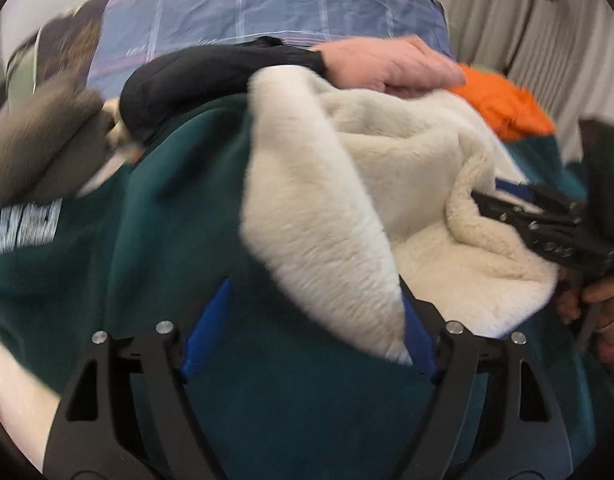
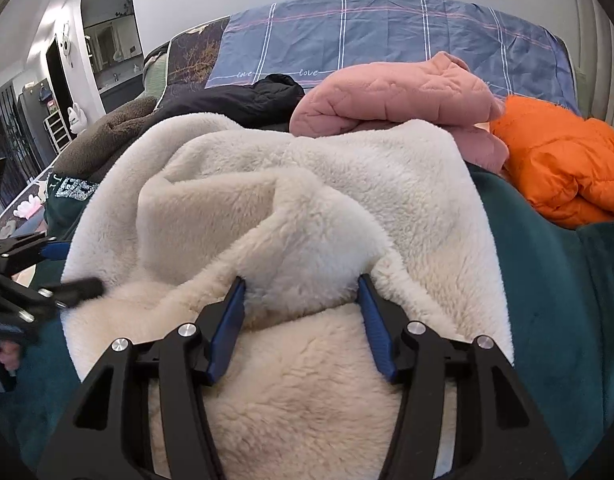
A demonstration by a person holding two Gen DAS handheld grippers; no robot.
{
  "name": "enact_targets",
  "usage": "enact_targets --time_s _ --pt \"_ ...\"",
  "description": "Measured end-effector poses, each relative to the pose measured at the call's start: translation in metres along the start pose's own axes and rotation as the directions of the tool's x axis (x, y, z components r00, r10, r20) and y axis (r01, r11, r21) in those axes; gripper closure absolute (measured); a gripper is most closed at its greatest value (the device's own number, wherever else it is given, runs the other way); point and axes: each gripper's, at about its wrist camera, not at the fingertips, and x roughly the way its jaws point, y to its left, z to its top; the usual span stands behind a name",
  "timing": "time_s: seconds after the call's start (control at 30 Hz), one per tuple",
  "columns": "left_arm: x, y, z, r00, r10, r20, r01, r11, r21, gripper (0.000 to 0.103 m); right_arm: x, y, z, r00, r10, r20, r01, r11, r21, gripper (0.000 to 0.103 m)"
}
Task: Fold large clothes
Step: 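Grasp the green sweatshirt sleeve cuff with the left gripper while the right gripper holds the cream jacket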
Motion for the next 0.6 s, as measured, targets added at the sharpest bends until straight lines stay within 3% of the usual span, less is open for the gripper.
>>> enact_targets --time_s 0.13,0.23,0.37,0.47,0.5,0.57,0.6 --pt "-0.019 0.015 -0.011 1.000 0.002 0.020 -0.002 0.999 -0.043 0.023 -0.019 0.019 0.013 0.998 -0.048 -0.040 0.046 0.998 -0.043 0.043" --pt "-0.030 0.027 -0.016 0.997 0.076 0.028 -0.074 0.995 -0.068 0.024 -0.039 0.034 0.023 0.999 0.039 0.000 -0.039 0.999 -0.016 0.043" --pt "-0.050 0.061 -0.027 0.995 0.075 0.065 -0.060 0.977 -0.207 0.023 -0.039 0.066 0.031 0.994 0.106 -0.005 -0.106 0.993 -0.044 0.038" --pt "-0.061 0.103 -0.036 0.991 0.088 0.096 -0.041 0.910 -0.413 0.018 -0.021 0.090 0.035 0.990 0.141 -0.033 -0.142 0.989 -0.042 0.037" --pt "-0.066 0.121 -0.042 0.989 0.092 0.113 -0.027 0.876 -0.481 0.018 -0.013 0.094 0.037 0.987 0.156 -0.045 -0.158 0.987 -0.035 0.037" --pt "-0.078 0.152 -0.055 0.980 0.146 0.137 -0.041 0.818 -0.574 0.018 0.008 0.107 0.038 0.979 0.184 -0.086 -0.186 0.982 -0.015 0.037" --pt "-0.081 0.161 -0.059 0.975 0.178 0.135 -0.064 0.802 -0.594 0.018 0.020 0.111 0.035 0.977 0.173 -0.120 -0.176 0.984 -0.013 0.036"
